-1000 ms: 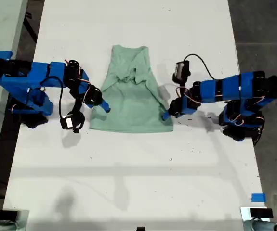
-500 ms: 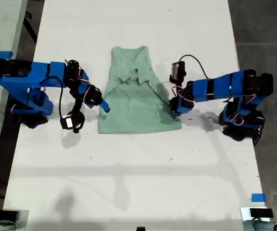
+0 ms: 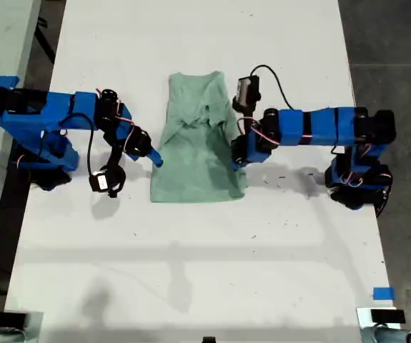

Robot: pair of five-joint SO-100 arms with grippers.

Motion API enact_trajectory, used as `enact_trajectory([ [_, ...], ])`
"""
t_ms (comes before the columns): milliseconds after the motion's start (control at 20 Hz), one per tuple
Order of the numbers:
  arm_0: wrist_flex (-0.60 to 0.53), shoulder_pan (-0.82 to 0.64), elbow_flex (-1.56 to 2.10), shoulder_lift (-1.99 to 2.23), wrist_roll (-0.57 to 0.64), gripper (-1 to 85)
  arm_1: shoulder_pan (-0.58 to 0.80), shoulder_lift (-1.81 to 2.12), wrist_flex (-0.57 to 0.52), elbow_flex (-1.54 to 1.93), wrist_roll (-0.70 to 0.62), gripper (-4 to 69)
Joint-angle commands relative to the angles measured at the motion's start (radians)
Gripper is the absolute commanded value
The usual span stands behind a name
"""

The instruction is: Fold tshirt

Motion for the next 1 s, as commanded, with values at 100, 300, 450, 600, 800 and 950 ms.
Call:
enact_trajectory([
  [100, -0.011, -0.002, -0.017, 0.009, 0.006, 21.9, -0.046, -0.225, -0.284, -0.129, 0.086, -2.3],
  [300, 0.000, 0.005, -0.020, 0.008, 0.005, 22.5, -0.043, -0.495, -0.359, -0.183, 0.150, 19.0],
  [450, 0.014, 0.011, -0.026, 0.009, 0.002, 22.5, -0.064, -0.431, -0.199, -0.287, 0.130, 29.3],
  [600, 0.026, 0.014, -0.037, 0.008, 0.000, 22.5, -0.075, -0.273, -0.005, -0.380, 0.121, 27.5],
  [800, 0.058, 0.023, -0.055, 0.006, -0.011, 22.5, -0.091, 0.011, 0.114, -0.354, 0.103, 23.1],
  [950, 0.075, 0.037, -0.063, 0.005, -0.037, 22.6, -0.063, 0.242, 0.137, -0.161, 0.110, 21.2],
])
